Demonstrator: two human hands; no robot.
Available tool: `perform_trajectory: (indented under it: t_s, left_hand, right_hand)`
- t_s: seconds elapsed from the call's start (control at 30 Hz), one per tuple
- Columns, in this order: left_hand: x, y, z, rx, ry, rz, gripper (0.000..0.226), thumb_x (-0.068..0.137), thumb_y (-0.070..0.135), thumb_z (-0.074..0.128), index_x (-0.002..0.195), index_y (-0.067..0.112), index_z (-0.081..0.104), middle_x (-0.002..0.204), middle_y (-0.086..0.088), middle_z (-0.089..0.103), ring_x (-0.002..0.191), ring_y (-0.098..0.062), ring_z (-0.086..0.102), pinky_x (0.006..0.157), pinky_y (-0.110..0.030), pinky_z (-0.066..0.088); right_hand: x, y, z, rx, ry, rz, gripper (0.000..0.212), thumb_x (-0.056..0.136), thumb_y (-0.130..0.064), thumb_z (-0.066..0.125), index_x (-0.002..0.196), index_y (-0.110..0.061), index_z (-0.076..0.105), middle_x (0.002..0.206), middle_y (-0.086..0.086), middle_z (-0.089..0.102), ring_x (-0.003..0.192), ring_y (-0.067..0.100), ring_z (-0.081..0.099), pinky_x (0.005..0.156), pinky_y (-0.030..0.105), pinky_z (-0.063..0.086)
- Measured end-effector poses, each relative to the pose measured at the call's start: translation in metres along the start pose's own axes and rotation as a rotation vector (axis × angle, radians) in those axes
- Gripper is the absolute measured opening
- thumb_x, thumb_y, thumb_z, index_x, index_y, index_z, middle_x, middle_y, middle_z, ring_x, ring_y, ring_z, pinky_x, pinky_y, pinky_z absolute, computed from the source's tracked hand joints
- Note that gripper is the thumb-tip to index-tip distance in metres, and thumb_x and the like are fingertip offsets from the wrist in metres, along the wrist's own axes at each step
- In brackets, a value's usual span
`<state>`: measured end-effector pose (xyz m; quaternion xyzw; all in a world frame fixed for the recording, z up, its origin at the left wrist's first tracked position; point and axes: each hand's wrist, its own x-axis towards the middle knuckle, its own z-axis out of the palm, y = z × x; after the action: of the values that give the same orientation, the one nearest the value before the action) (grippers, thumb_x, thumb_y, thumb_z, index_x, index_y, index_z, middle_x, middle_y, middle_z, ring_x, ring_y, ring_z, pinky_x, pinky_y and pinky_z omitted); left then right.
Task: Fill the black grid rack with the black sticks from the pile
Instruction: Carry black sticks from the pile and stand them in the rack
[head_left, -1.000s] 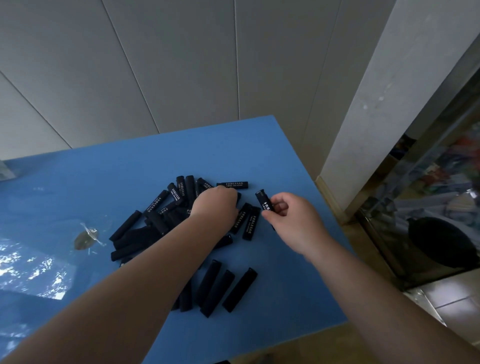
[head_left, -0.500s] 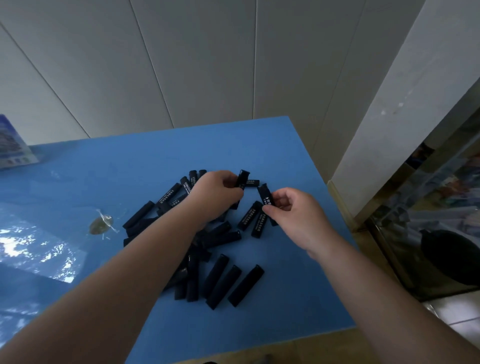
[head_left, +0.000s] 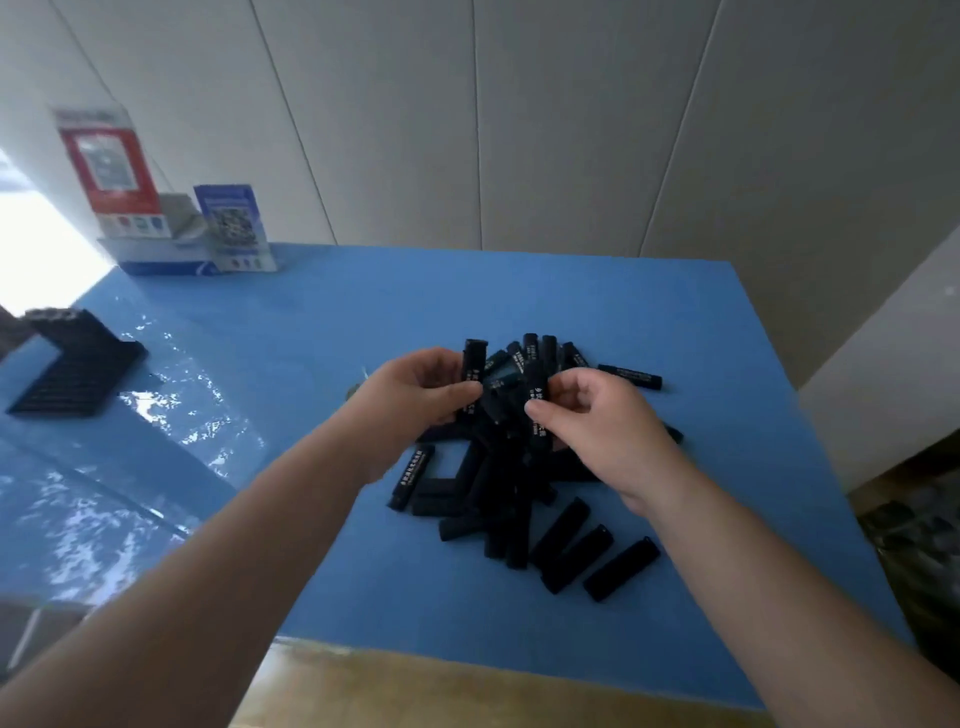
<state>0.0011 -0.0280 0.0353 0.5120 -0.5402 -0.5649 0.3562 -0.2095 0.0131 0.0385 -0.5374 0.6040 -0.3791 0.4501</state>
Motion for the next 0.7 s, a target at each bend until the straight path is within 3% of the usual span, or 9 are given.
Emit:
perform_trajectory:
  t_s: [0.23, 0.5, 0.7]
  left_hand:
    - [-0.063, -0.018, -0.110, -0.087, 0.197, 0.001, 0.014, 0.093, 0.006, 0.064, 0.099, 0.015, 0.072, 0.096, -0.005, 0.075, 0.086, -0.014, 0.070, 0.081, -0.026, 0.054]
    - [-0.154, -0.049, -0.234, -0.079, 0.249, -0.002, 0.018, 0.094, 0.005, 0.063, 0.108, 0.011, 0.072, 0.103, -0.008, 0.076, 0.093, -0.020, 0.073, 0.089, -0.028, 0.056]
    - [-0.206, -0.066, -0.310, -0.121, 0.306, 0.018, 0.014, 0.091, 0.003, 0.067, 0.102, 0.010, 0.071, 0.098, -0.007, 0.077, 0.089, -0.020, 0.073, 0.083, -0.028, 0.056]
  right_hand:
    - [-0.011, -0.043, 0.103, -0.034, -0.165, -0.098, 0.005, 0.089, -0.021, 0.074, 0.093, -0.022, 0.071, 0.091, 0.000, 0.074, 0.088, 0.018, 0.070, 0.090, 0.041, 0.058]
    - [-0.046, -0.086, 0.239, 0.007, -0.275, -0.101, 0.004, 0.091, -0.022, 0.071, 0.095, -0.020, 0.071, 0.095, 0.001, 0.076, 0.095, 0.022, 0.071, 0.094, 0.047, 0.056]
    - [-0.066, -0.108, 0.327, 0.057, -0.321, -0.071, 0.007, 0.093, -0.018, 0.070, 0.098, -0.014, 0.071, 0.097, 0.003, 0.076, 0.093, 0.021, 0.073, 0.086, 0.032, 0.060]
